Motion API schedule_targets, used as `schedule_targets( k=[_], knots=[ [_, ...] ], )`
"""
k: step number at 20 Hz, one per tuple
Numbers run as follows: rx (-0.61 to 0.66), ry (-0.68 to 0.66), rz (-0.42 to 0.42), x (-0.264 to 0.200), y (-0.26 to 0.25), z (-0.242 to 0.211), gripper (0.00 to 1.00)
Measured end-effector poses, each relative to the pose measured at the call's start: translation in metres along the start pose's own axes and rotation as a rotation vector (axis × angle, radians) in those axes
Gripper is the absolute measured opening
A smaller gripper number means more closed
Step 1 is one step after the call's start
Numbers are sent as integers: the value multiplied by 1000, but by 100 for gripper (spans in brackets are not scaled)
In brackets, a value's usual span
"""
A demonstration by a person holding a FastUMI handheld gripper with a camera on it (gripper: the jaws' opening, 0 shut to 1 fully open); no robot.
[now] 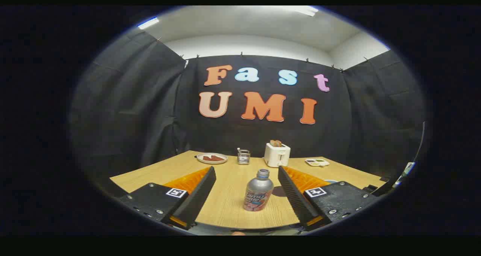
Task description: Take the bottle from table, then pour the juice into the cup, finally place the bottle on the coaster
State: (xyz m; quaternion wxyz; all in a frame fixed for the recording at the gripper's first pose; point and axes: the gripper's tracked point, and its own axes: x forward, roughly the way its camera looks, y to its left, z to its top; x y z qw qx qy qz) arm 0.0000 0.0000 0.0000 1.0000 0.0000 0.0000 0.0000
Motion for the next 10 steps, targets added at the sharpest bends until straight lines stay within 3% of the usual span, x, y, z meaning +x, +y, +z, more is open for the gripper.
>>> schedule_targets(
  k=[10],
  knots=[
    [20, 15, 0, 7, -5, -9, 98]
  ],
)
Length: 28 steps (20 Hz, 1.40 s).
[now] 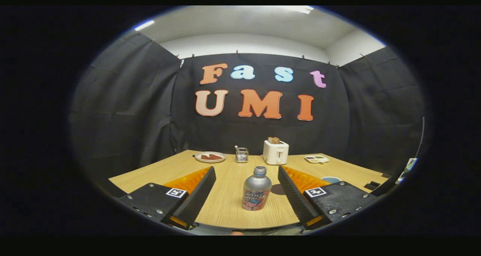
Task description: Take the bottle from table, then pour the juice into the cup, finally place the bottle on the coaster
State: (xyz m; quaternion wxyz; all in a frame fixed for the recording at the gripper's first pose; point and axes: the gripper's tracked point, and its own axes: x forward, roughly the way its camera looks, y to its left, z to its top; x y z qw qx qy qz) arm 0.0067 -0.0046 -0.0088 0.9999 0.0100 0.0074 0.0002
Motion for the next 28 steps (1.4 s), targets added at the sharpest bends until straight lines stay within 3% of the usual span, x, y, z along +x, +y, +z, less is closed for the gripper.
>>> schedule_targets(
  k=[8, 20, 28],
  knots=[
    [-1, 32, 2, 4, 1, -13, 98],
    [-32, 171, -69, 26, -26, -66, 99],
    [61, 298, -45, 51, -20, -120, 99]
  ],
)
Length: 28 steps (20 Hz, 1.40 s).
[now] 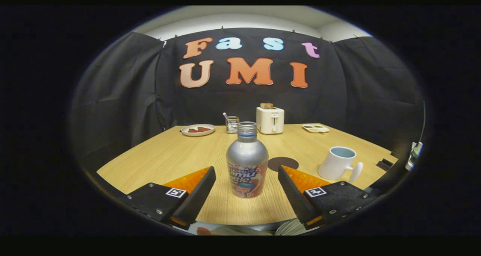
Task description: Take the bottle from table, then pour the juice into the cup, finally place the bottle on the coaster
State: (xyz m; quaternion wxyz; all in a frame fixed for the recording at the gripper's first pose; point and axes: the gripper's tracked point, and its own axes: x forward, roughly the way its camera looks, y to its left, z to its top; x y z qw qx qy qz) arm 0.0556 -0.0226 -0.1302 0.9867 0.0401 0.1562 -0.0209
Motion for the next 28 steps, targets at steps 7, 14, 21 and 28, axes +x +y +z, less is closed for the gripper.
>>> schedule_targets(
  k=[7, 14, 21, 28],
  knots=[
    [-20, 36, 0, 33, 1, -26, 99],
    [-90, 93, 14, 50, 8, -49, 99],
    [-68, 116, -55, 54, -12, -54, 75],
    [-1, 125, -58, 42, -25, -33, 71]
  ],
)
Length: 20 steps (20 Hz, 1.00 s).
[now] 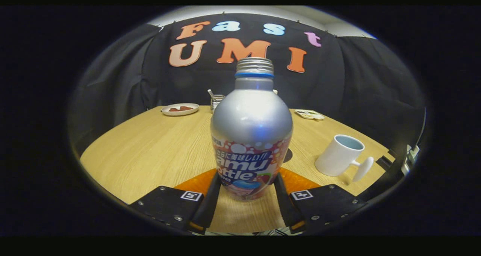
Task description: Take the bottle from table, then pour the juice into the cup, finally place the bottle on the coaster
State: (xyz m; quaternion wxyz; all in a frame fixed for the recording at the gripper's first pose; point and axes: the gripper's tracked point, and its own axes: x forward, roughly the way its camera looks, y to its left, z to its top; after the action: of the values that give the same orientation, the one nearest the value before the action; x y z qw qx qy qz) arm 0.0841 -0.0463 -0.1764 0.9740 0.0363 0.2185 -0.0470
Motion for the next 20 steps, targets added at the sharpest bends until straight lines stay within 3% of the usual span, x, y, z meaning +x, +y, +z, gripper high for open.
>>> schedule_targets(
  k=[2, 8, 14, 20],
  knots=[
    [63, 30, 88, -3, 9, 1, 69],
    [363, -11, 173, -3, 6, 35, 68],
    [660, 49, 182, 1, -5, 40, 68],
    [992, 52, 261, -1, -7, 59, 68]
  ],
)
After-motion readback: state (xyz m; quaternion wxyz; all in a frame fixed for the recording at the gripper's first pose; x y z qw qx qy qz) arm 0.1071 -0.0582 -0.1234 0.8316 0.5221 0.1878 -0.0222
